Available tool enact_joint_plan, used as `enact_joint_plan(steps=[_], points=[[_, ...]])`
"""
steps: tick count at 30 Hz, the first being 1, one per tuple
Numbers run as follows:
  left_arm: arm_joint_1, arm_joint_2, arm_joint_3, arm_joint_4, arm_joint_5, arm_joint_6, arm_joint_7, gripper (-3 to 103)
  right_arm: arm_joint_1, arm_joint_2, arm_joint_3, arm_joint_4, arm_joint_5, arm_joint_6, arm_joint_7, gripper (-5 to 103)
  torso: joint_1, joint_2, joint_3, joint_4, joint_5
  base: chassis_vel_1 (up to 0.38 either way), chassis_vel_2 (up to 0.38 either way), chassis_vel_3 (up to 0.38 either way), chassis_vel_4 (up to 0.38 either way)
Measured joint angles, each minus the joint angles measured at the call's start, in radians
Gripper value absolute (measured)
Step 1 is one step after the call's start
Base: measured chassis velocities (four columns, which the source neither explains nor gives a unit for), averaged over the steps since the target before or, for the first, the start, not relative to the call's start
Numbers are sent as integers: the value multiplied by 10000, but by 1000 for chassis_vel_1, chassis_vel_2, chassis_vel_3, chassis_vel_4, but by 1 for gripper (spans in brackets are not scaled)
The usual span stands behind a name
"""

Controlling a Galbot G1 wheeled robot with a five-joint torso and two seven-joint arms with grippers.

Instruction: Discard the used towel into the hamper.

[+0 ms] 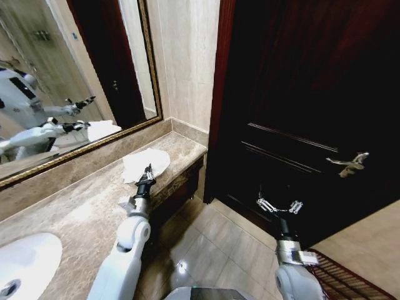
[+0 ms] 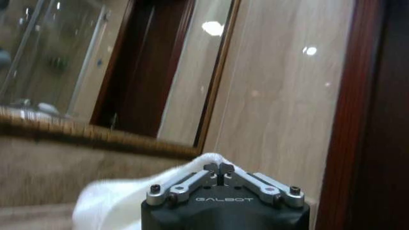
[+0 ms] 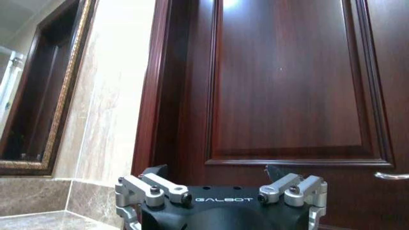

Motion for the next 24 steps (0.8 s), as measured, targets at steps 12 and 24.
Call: enact_joint_plan(steps=[12, 24], points=[[1979, -703, -1275, -2806, 1037, -757, 595, 0, 370, -23, -165, 73, 272, 157, -34, 100, 0, 0, 0, 1, 1, 0, 0, 0, 0], [3446, -1174, -1768, -3314, 1256, -900, 633, 0, 434, 26, -222, 373, 456, 417, -4, 100, 1, 0, 1, 1, 0, 0, 0, 0, 0]])
